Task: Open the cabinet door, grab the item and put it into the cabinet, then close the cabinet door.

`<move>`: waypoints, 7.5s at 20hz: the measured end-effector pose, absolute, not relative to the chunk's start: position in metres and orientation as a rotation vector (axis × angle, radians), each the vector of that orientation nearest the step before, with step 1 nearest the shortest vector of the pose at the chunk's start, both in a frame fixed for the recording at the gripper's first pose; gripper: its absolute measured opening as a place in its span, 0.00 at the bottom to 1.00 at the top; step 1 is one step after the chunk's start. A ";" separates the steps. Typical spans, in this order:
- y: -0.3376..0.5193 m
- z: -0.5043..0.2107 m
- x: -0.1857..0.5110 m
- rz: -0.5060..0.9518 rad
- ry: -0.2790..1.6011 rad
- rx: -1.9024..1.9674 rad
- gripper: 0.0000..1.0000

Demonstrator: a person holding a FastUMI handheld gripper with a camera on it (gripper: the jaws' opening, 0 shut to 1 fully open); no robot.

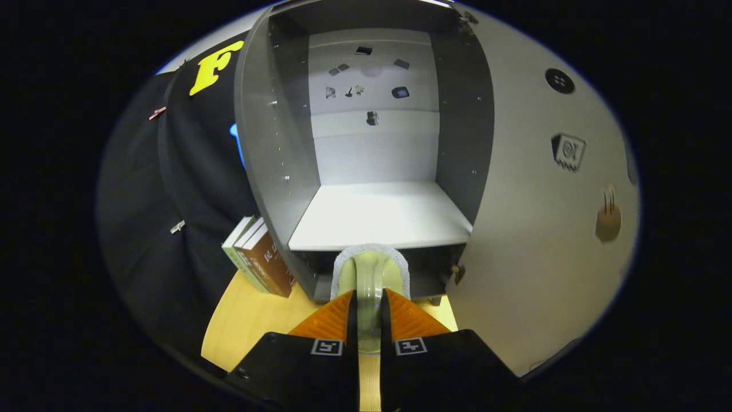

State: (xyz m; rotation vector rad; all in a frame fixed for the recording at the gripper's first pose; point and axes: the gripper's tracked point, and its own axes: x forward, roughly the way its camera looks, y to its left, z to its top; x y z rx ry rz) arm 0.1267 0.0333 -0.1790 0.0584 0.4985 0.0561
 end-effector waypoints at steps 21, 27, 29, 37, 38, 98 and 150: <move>0.017 -0.213 0.359 -0.089 0.636 0.068 0.18; 0.020 -0.222 0.379 -0.086 0.658 0.090 0.26; 0.018 -0.222 0.379 -0.095 0.655 0.090 0.29; 0.002 -0.195 0.364 -0.115 0.586 0.086 0.97; 0.000 -0.187 0.361 -0.116 0.566 0.084 0.97; -0.288 0.000 -0.078 -0.619 -0.084 -0.097 0.95; -0.021 -0.031 -0.041 0.049 0.063 0.046 0.93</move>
